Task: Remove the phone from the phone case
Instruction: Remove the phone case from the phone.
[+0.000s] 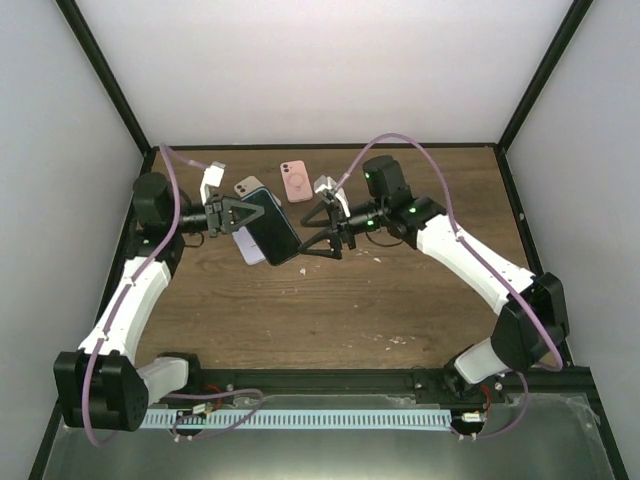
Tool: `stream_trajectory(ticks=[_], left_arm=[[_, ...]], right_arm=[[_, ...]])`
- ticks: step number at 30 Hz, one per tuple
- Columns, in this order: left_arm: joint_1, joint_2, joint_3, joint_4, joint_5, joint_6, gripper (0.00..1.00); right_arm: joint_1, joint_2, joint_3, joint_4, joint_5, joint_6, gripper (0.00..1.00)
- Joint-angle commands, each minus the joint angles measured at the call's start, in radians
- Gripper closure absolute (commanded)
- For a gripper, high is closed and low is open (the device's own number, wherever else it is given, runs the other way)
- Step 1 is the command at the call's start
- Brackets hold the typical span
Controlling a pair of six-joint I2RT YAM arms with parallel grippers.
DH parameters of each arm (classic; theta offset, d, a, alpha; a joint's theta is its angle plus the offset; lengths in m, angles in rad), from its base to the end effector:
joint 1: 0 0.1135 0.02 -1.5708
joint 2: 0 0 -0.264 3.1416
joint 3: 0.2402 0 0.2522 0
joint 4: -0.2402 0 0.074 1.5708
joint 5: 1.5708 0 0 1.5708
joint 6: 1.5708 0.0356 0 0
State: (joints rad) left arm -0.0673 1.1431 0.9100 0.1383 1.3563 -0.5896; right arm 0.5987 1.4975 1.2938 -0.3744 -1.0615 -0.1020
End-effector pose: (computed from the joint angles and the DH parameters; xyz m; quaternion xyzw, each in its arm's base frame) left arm 0.2410 -0.0511 0.3478 0.2590 0.6656 -0.6083 0.3462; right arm 0.2544 0.2112 0.3361 -0.4867 0.6296 0.5324 0.2887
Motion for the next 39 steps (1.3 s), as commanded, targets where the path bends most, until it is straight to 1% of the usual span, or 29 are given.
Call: stream_trajectory(ticks=[1, 7, 13, 21, 26, 31, 39], left_arm=[[0.004, -0.027, -0.033, 0.31, 0.023, -0.215, 1.0], [0.006, -0.035, -0.068, 0.413, 0.005, -0.286, 1.0], [0.009, -0.041, -0.081, 0.448, 0.0, -0.314, 1.0], [0.009, -0.035, -0.09, 0.491, 0.001, -0.344, 1.0], [0.009, -0.032, -0.097, 0.523, 0.001, -0.374, 1.0], [0.008, -0.021, -0.109, 0.619, 0.01, -0.445, 1.0], [0.002, -0.025, -0.118, 0.636, 0.014, -0.466, 1.0]], right_arm=[[-0.003, -0.053, -0.05, 0.097, -0.024, 0.075, 0.05], [-0.004, -0.057, -0.074, 0.116, -0.021, 0.118, 0.15], [-0.021, -0.056, -0.107, 0.153, -0.008, 0.161, 0.2], [-0.031, -0.047, -0.106, 0.166, -0.012, 0.181, 0.25], [-0.031, -0.041, -0.104, 0.167, 0.011, 0.182, 0.27], [-0.036, -0.028, -0.103, 0.166, 0.031, 0.174, 0.31], [-0.053, 0.0, -0.1, 0.177, 0.057, 0.18, 0.36]])
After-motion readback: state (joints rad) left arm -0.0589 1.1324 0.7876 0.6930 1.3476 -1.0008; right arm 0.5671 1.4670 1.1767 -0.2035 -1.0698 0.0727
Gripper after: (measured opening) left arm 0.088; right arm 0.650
